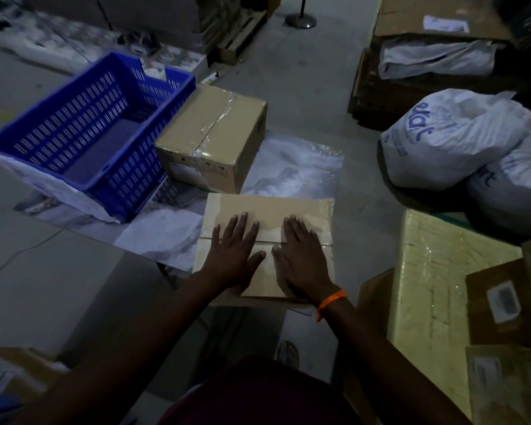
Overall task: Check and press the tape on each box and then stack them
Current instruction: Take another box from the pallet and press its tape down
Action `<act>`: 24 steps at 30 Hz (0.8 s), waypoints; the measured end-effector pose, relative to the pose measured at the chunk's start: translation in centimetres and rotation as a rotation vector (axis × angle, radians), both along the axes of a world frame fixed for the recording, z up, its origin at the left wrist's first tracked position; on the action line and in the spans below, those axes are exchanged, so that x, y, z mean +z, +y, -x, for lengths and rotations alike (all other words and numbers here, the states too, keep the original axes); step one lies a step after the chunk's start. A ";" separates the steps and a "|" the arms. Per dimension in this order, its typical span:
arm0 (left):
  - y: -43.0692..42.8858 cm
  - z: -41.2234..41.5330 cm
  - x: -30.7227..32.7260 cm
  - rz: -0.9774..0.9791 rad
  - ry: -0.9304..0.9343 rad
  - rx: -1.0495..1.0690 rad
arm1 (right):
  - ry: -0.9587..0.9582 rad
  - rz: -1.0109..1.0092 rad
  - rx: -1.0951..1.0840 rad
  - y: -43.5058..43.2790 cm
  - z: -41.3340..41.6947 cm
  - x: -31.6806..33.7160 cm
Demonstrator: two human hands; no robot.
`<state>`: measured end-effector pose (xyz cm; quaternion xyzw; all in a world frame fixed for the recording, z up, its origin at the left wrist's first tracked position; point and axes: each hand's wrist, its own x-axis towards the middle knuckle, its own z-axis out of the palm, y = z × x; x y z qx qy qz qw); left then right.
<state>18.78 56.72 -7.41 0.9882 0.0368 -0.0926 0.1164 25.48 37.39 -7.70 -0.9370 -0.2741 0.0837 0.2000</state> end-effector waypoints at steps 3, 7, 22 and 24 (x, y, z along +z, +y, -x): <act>-0.8 2.9 0.5 0.045 0.004 -0.014 | -0.046 -0.073 0.011 -1.7 2.8 -0.2; -1.3 7.5 -0.3 0.082 -0.077 -0.087 | -0.052 -0.024 0.040 -4.0 6.4 -0.8; -1.1 10.3 -1.8 -0.060 -0.145 -0.198 | -0.120 0.107 0.075 -6.1 8.4 -2.1; -1.0 10.4 -1.8 -0.034 -0.153 -0.193 | -0.098 0.096 0.069 -5.8 8.4 -1.6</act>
